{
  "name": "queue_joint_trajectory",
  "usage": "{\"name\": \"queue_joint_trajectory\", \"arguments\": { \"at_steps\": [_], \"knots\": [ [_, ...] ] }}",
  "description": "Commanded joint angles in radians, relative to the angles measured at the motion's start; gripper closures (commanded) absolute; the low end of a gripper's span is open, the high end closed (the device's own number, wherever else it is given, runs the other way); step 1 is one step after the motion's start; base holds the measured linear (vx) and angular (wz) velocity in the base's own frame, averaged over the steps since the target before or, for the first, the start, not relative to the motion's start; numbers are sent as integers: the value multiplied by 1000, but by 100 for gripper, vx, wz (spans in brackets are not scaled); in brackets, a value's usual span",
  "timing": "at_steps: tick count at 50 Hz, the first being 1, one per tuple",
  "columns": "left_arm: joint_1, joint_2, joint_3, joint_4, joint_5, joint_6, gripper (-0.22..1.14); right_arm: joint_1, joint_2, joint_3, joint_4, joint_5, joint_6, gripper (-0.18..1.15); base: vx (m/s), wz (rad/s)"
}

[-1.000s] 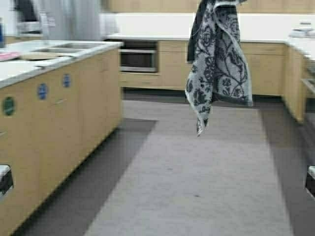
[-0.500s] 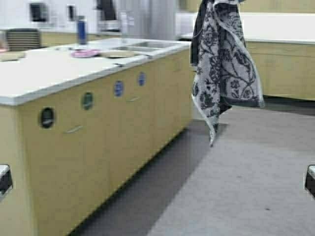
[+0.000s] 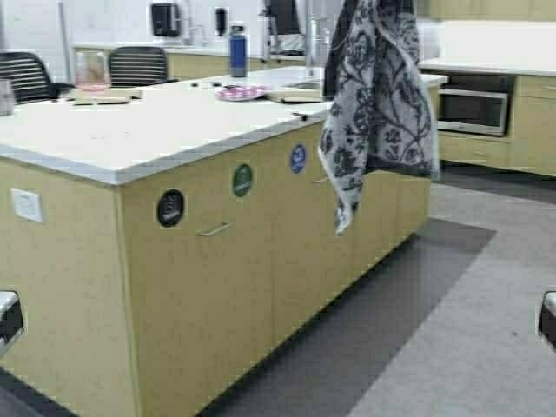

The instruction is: Get the cloth and wipe up the spill under the wine glass

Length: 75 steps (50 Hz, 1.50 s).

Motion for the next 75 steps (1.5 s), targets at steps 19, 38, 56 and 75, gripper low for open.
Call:
{"name": "queue_joint_trajectory", "arguments": {
  "at_steps": [19, 38, 56, 75],
  "knots": [
    [2, 69, -31, 2, -34, 9, 88, 11, -26, -14, 0, -26, 21, 91, 22, 18],
    [2, 97, -54, 23, -43, 34, 88, 28, -28, -14, 0, -46, 26, 91, 23, 15],
    [-107, 437, -202, 28, -204, 34, 88, 28, -28, -8, 2, -48, 28, 91, 23, 19],
    [-209, 828, -245, 28, -451, 34, 88, 26, -28, -14, 0, -51, 26, 91, 21, 20]
  ]
}}
